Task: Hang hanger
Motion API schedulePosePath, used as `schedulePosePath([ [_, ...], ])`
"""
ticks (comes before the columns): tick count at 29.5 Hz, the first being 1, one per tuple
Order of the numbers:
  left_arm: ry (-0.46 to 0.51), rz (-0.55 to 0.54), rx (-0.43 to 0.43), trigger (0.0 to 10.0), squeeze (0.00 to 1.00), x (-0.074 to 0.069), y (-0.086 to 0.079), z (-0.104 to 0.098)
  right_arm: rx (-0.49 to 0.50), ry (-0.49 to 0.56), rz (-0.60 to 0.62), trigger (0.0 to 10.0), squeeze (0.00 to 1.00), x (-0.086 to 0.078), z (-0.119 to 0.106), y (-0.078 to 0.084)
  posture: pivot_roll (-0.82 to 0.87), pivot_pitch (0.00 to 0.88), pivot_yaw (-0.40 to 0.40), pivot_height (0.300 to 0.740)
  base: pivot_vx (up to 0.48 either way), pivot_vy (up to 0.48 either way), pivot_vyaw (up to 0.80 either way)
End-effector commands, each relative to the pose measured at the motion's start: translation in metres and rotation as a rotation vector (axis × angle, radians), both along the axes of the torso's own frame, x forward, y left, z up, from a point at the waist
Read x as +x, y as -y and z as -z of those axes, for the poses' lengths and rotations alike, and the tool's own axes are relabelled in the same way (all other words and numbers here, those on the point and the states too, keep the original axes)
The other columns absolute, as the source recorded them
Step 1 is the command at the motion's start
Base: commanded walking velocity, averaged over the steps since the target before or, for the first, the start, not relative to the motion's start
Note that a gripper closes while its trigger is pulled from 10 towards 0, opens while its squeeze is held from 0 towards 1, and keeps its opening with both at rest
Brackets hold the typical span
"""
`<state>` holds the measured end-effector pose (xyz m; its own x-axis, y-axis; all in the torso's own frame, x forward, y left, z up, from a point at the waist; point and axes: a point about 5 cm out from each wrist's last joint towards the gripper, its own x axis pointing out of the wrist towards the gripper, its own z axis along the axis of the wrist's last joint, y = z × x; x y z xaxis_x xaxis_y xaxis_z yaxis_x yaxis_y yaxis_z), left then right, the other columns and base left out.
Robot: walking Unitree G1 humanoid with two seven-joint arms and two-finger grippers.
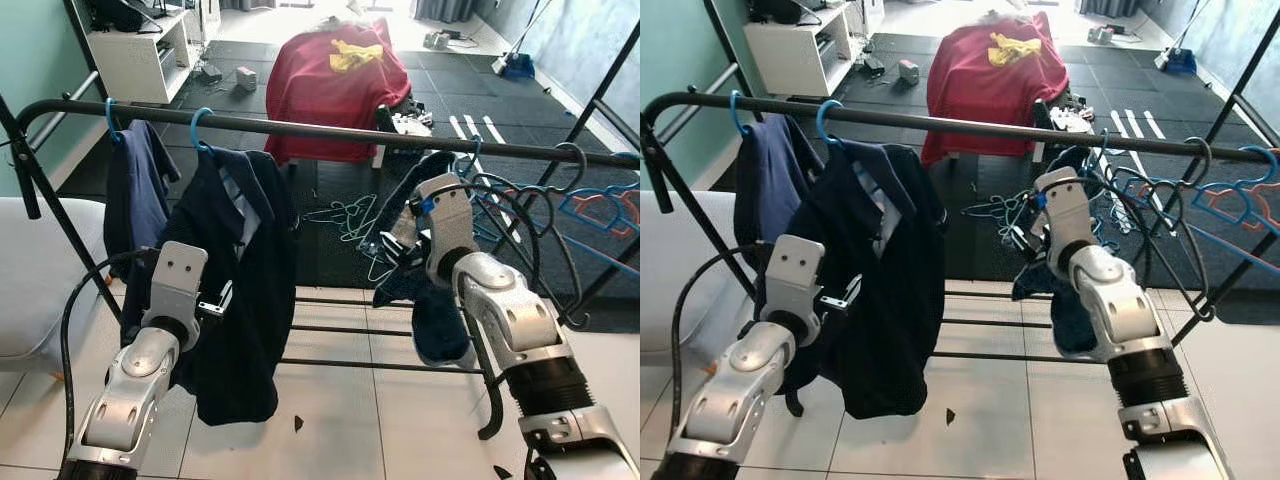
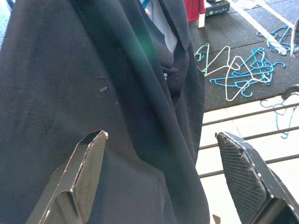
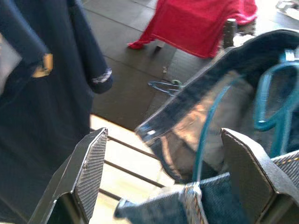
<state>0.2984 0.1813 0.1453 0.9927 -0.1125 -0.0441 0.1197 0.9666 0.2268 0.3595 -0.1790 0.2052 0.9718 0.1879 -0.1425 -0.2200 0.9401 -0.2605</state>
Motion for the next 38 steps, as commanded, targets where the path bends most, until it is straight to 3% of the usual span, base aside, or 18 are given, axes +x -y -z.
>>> schedulePosePath([
  [1, -0.001, 0.012, 0.011, 10.0, 0.00, -0.003, 0.001, 0.003, 0.002, 0.015, 0.053, 10.0, 0.00, 0.001, -0.006, 0.005, 0.00, 0.137, -0.080, 0.740, 0.000, 0.000, 0.00],
  [5, 0.002, 0.017, 0.013, 10.0, 0.00, -0.003, 0.002, 0.003, -0.011, 0.008, 0.072, 10.0, 0.00, 0.001, -0.006, 0.007, 0.00, 0.137, -0.080, 0.740, 0.000, 0.000, 0.00],
  [9, 0.006, 0.037, 0.044, 10.0, 0.00, -0.003, 0.002, 0.003, -0.051, -0.040, 0.216, 10.0, 0.00, -0.002, 0.000, 0.030, -0.01, 0.146, -0.074, 0.740, 0.000, 0.000, 0.00],
  [18, 0.007, 0.042, 0.064, 10.0, 0.00, -0.004, 0.001, 0.002, -0.037, -0.042, 0.321, 10.0, 0.00, -0.007, -0.002, 0.052, -0.01, 0.154, -0.074, 0.740, 0.000, 0.000, 0.00],
  [30, 0.007, 0.051, 0.073, 10.0, 0.00, -0.004, 0.002, 0.003, 0.030, 0.000, 0.251, 10.0, 0.00, -0.012, -0.011, 0.054, -0.01, 0.151, -0.073, 0.740, 0.000, 0.000, 0.00],
  [38, 0.010, 0.054, 0.076, 10.0, 0.00, -0.003, 0.003, 0.003, 0.074, 0.117, 0.174, 10.0, 0.00, -0.018, -0.033, 0.057, -0.01, 0.141, -0.071, 0.740, 0.000, 0.000, 0.00],
])
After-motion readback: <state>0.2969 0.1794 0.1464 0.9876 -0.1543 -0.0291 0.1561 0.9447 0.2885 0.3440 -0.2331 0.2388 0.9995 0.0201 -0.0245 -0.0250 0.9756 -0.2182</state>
